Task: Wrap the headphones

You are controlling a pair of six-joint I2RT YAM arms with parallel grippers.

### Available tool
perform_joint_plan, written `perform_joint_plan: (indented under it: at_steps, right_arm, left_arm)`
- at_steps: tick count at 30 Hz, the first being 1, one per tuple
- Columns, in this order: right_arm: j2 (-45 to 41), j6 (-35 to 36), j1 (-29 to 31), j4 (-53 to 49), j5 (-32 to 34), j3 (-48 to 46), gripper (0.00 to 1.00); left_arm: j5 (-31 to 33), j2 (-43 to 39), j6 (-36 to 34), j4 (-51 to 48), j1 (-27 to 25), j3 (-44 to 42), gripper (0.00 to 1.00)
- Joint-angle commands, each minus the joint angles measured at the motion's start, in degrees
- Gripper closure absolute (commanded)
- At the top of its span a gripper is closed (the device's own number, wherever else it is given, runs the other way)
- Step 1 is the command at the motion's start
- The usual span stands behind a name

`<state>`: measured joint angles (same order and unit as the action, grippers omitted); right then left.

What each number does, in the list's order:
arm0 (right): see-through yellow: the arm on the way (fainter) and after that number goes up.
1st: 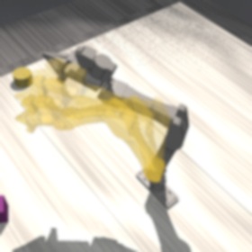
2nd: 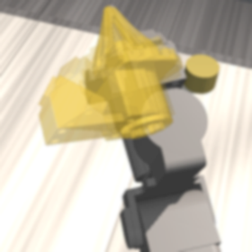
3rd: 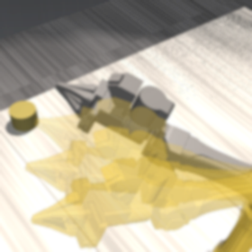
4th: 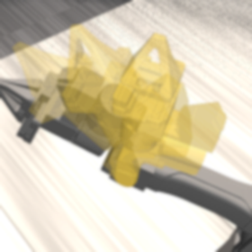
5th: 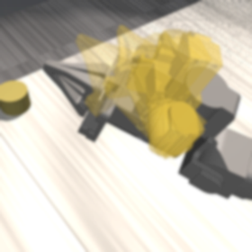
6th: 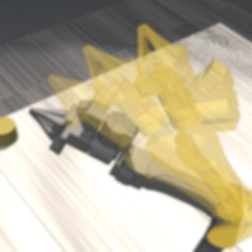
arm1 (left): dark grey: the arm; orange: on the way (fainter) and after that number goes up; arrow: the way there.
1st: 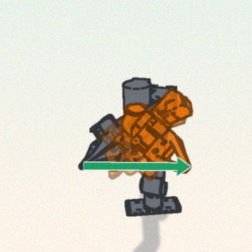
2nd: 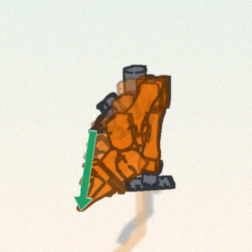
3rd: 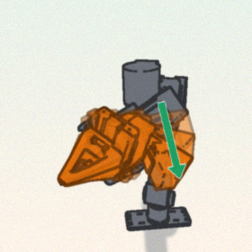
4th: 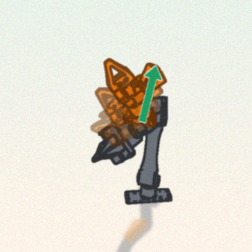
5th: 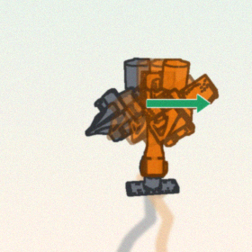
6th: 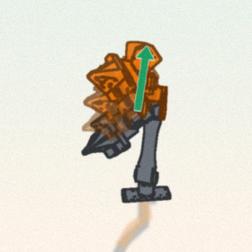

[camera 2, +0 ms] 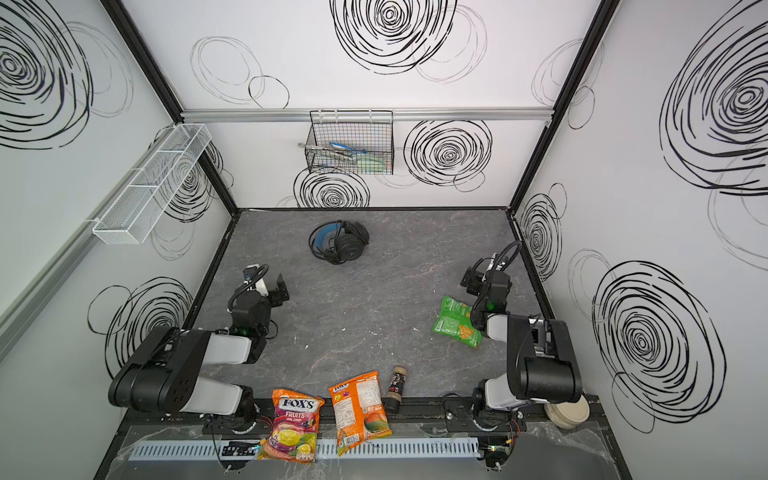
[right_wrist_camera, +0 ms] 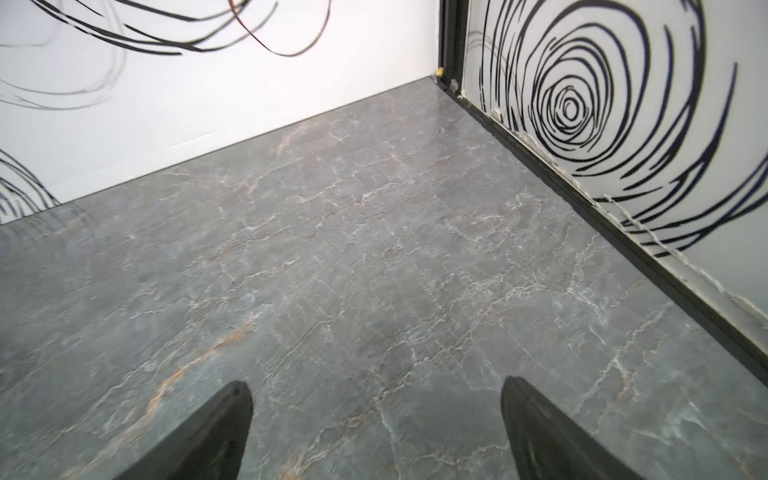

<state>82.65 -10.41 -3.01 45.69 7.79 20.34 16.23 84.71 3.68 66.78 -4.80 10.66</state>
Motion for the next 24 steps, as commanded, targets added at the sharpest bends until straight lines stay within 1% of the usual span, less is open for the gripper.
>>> perform_joint_plan:
  at_steps: [1, 2, 3, 4, 5, 6, 7, 8, 9, 10, 11, 12, 13, 15, 19, 21, 24]
  right_arm:
    - [-1.07, 3.06, 2.44, 12.08, 1.27, -4.42, 0.03]
    - [0.15, 4.08, 2.53, 13.89, -1.54, -5.41, 0.03]
    - [3.32, 6.88, 2.74, 23.75, -1.82, -7.98, 0.03]
    - [4.64, 7.15, 2.80, 26.97, -1.52, -8.57, 0.03]
    - [4.59, 7.22, 3.11, 26.15, -0.69, -8.17, 0.03]
    - [3.57, 7.12, 3.31, 21.89, -0.08, -6.75, 0.03]
    - [2.04, 3.90, 3.53, 14.85, 1.63, -4.52, 0.03]
    - [2.46, 4.62, 3.49, 16.42, 1.41, -5.13, 0.03]
    - [3.23, 5.33, 3.71, 20.41, 1.68, -6.42, 0.03]
    - [2.92, 5.43, 3.84, 20.14, 2.03, -6.30, 0.03]
    - [2.11, 4.34, 3.86, 16.71, 2.54, -5.24, 0.03]
    - [1.77, 4.19, 3.81, 16.02, 2.34, -5.31, 0.03]
    - [1.99, 4.72, 3.92, 18.75, 2.57, -6.26, 0.03]
    - [1.38, 4.28, 3.84, 16.88, 2.38, -5.87, 0.03]
    - [1.41, 4.35, 3.68, 17.46, 1.96, -6.06, 0.03]
    - [1.50, 4.35, 3.63, 17.52, 1.94, -6.10, 0.03]
    - [1.39, 4.33, 3.71, 17.44, 1.97, -6.10, 0.03]
  left_arm:
    - [-6.36, 0.94, -3.80, 13.23, -0.35, -0.74, 0.04]
    - [-6.62, 1.14, -3.75, 13.12, -0.23, -0.59, 0.04]
    - [-6.82, 1.27, -3.79, 13.73, -0.05, -0.72, 0.04]
    - [-6.81, 1.17, -3.69, 13.26, -0.05, -0.58, 0.04]
    - [-6.67, 1.31, -3.77, 13.59, -0.11, -0.55, 0.04]
    - [-6.40, 1.18, -3.84, 13.64, -0.27, -0.77, 0.04]
    - [-5.60, 1.19, -4.02, 14.49, -0.68, -1.24, 0.04]
    - [-5.25, 1.29, -4.12, 15.42, -0.82, -1.58, 0.04]
    - [-5.35, 1.18, -4.13, 14.89, -0.87, -1.32, 0.04]
    - [-5.90, 1.23, -4.05, 14.35, -0.61, -1.12, 0.04]
    - [-6.05, 1.16, -3.95, 14.34, -0.56, -1.07, 0.04]
    - [-6.08, 1.16, -3.99, 14.34, -0.56, -1.04, 0.04]
    - [-5.89, 1.16, -4.02, 14.34, -0.62, -1.15, 0.04]
    - [-5.77, 1.21, -4.04, 14.46, -0.65, -1.14, 0.04]
    - [-6.98, 1.21, -3.83, 13.23, -0.11, -0.58, 0.04]
    - [-8.86, 1.03, -3.38, 12.04, 0.78, -0.11, 0.04]
    - [-8.85, 1.03, -3.44, 12.44, 0.85, -0.24, 0.04]
